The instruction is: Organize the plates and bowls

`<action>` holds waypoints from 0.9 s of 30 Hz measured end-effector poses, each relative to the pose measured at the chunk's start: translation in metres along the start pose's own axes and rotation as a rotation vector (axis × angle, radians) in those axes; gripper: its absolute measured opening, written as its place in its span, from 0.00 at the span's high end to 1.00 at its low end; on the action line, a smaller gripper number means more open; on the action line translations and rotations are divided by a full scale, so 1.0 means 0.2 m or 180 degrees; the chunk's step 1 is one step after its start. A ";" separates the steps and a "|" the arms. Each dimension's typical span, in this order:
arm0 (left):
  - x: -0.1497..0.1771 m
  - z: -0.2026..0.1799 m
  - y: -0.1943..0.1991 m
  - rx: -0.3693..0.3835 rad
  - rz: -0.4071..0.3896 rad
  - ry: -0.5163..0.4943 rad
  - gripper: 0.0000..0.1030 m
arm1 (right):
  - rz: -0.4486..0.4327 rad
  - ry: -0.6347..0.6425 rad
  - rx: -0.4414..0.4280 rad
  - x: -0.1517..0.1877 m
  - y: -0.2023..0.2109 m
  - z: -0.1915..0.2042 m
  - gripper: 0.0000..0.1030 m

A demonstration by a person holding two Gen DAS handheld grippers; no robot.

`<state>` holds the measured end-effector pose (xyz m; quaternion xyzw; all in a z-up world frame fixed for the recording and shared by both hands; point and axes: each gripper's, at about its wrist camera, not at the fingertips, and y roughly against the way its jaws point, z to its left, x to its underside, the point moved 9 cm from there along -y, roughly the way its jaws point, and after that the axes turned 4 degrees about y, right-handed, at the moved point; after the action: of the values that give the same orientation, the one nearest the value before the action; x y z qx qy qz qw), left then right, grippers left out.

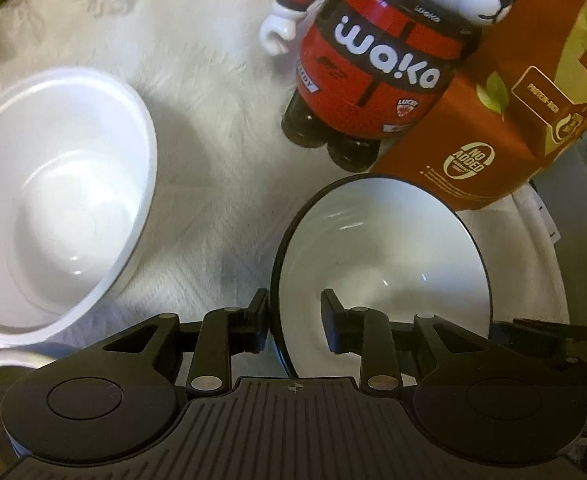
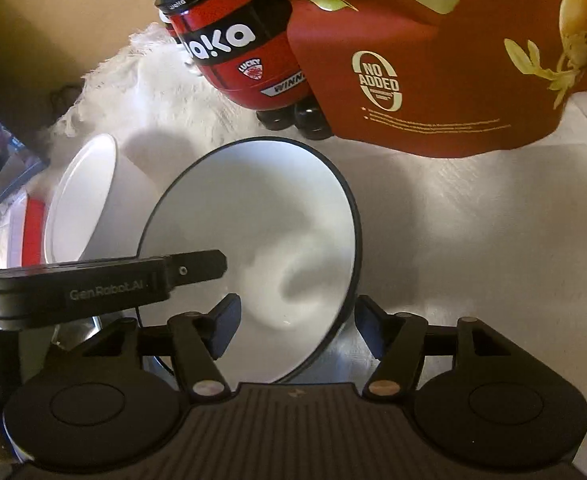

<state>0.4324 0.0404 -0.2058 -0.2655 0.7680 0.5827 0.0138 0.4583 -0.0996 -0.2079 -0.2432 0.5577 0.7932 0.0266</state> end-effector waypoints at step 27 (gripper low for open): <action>0.02 -0.05 -0.10 0.0160 0.0291 0.0167 0.74 | -0.0011 -0.0378 0.0034 -0.02 -0.01 -0.07 0.52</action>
<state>0.4400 0.0265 -0.2210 -0.2448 0.7938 0.5560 -0.0263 0.4681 -0.1113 -0.2107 -0.1966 0.5590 0.8031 0.0623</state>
